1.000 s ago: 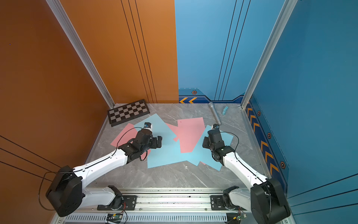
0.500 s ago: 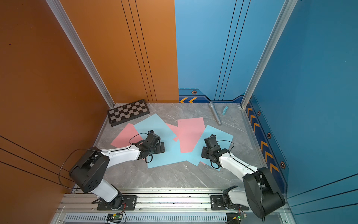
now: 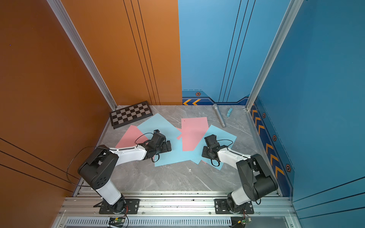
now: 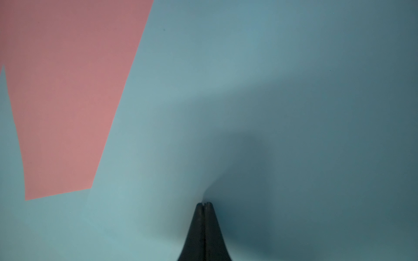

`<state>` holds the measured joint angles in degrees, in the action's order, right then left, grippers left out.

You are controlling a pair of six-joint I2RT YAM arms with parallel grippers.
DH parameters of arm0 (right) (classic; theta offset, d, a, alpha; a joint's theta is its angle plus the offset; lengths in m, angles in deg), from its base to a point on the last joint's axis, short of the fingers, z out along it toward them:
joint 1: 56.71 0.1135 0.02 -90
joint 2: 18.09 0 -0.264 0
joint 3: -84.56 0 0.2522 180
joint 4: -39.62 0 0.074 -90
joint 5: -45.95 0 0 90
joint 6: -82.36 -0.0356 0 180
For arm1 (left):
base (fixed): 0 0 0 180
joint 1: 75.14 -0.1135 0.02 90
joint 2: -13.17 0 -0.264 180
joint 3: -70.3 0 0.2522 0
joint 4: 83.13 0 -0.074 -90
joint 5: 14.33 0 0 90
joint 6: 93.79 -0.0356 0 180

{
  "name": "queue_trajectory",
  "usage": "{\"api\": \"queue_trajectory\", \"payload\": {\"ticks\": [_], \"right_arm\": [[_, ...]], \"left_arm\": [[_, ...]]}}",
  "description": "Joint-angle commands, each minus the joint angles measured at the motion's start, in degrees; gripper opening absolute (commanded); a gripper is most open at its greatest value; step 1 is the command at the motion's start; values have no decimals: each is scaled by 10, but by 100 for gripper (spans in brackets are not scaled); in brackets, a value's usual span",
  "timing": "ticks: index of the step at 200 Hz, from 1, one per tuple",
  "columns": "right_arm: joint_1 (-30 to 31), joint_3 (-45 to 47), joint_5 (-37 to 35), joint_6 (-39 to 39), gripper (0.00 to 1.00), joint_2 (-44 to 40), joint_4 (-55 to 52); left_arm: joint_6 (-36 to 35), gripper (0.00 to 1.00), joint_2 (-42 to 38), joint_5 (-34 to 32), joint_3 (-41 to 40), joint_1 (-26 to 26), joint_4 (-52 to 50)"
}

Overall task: Sort the scattered colored papers by color
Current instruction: Move the colored paper at the center of the board.

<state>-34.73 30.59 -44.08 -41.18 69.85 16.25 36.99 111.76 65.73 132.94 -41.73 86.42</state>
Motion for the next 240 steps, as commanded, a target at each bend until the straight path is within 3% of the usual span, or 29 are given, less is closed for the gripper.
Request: {"api": "queue_trajectory", "payload": {"ticks": [1, 68, 138, 195, 240], "right_arm": [[3, -17, 0, -10, 0, 41, -16], [1, -108, 11, 5, 0, 138, -11], [-28, -208, 26, 28, 0, 192, -53], [-34, -237, 20, 47, 0, 145, -82], [-36, -248, 1, 57, 0, 161, -85]], "left_arm": [[27, 98, 54, 65, 1, -13, -31], [30, 98, 139, 111, 74, -46, -23], [44, 98, 175, 137, 148, -68, -23], [59, 98, 101, 138, 137, -61, -23], [51, 98, 14, 120, 142, -34, -31]]}}
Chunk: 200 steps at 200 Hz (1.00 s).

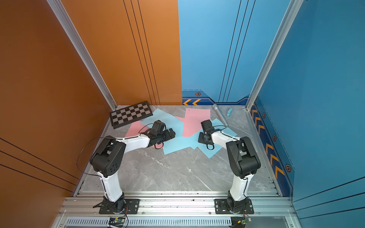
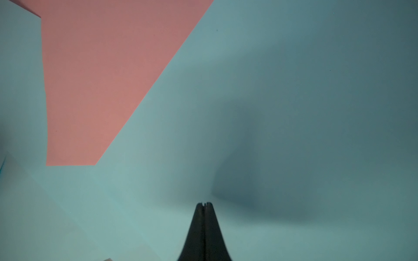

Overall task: Sort the scattered colored papers by color
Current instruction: Move the colored paper at the center of the board.

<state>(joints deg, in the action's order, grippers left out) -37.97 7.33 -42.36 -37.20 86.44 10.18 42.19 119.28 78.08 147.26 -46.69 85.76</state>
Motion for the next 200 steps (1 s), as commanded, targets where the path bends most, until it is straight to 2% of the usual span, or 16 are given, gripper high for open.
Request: {"api": "queue_trajectory", "payload": {"ticks": [1, 49, 112, 169, 200], "right_arm": [[-4, -16, -16, 17, 0, -4, -24], [-25, -37, -25, 21, 0, 38, -28], [-42, -92, -15, 15, 0, 93, -32], [-61, -133, -27, 4, 0, 138, -43], [-65, -155, -11, 0, 0, 112, -51]], "left_arm": [[-1, 98, -63, -5, -1, 17, -25], [-36, 98, -151, -48, -5, 6, -93], [-48, 98, -259, -79, -145, -50, -71], [-6, 98, -262, -39, -212, -112, -29], [15, 98, -245, -7, -216, -140, -6]]}}
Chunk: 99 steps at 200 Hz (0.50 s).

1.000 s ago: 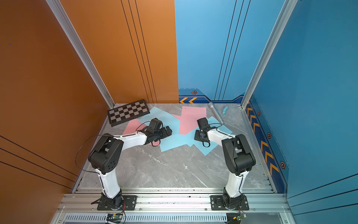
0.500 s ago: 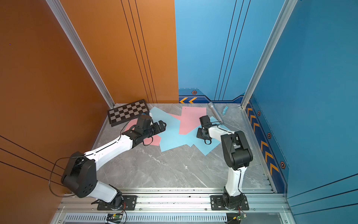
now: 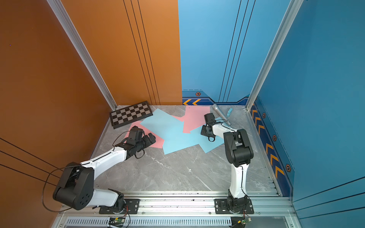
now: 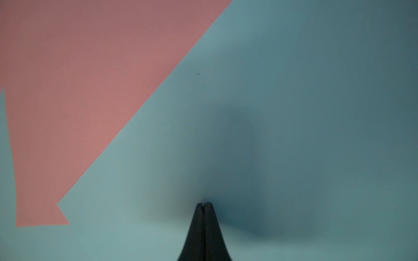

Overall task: Sort the scattered colored papers by color
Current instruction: Move the colored paper at the center of the board.

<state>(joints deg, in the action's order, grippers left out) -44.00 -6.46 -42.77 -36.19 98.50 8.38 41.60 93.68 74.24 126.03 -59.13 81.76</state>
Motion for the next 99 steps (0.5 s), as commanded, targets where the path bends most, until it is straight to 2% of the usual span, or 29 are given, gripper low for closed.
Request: {"api": "queue_trajectory", "payload": {"ticks": [1, 16, 30, 53, 69, 99], "right_arm": [[-4, -17, -6, -10, 0, -10, -33], [1, -23, 2, -8, 0, -33, -34], [13, -31, 9, -7, 8, -53, -34], [40, -51, 37, 11, 26, -69, -27], [52, -55, 111, 14, 40, -62, 15], [75, -91, 175, 13, 56, -16, 55]], "left_arm": [[21, 98, 12, 32, -2, -16, 34], [22, 98, 21, 40, 6, -18, 40], [25, 98, 31, 53, 10, -22, 52], [41, 98, 57, 85, 8, -35, 90], [51, 98, 86, 110, 12, -49, 113], [75, 98, 149, 158, 31, -65, 176]]}}
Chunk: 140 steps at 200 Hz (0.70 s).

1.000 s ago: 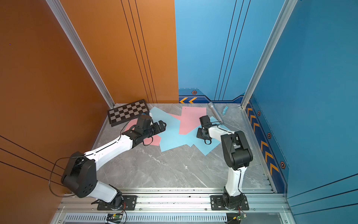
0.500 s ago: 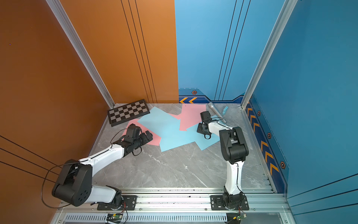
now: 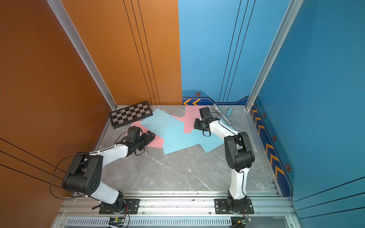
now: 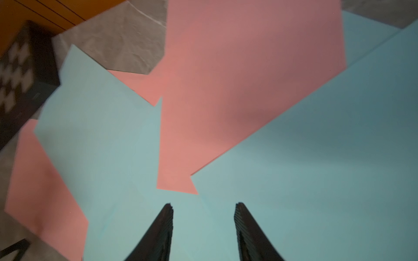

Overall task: Sort the scattered colored papers by color
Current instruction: Move the colored paper at the center of the board.

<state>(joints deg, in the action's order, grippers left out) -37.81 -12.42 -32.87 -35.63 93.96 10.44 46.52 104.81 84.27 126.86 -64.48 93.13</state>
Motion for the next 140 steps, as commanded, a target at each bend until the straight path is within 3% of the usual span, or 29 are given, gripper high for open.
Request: {"api": "queue_trajectory", "payload": {"ticks": [1, 77, 140], "right_arm": [[14, -33, 77, 8, 56, 31, 34], [24, -239, 173, 8, 75, 204, 58], [26, -455, 179, 14, 77, 342, -13]], "left_arm": [[27, 98, 40, 58, 24, -11, 64], [58, 98, 113, 93, 90, -17, 101], [95, 98, 153, 69, 93, -19, 99]]}}
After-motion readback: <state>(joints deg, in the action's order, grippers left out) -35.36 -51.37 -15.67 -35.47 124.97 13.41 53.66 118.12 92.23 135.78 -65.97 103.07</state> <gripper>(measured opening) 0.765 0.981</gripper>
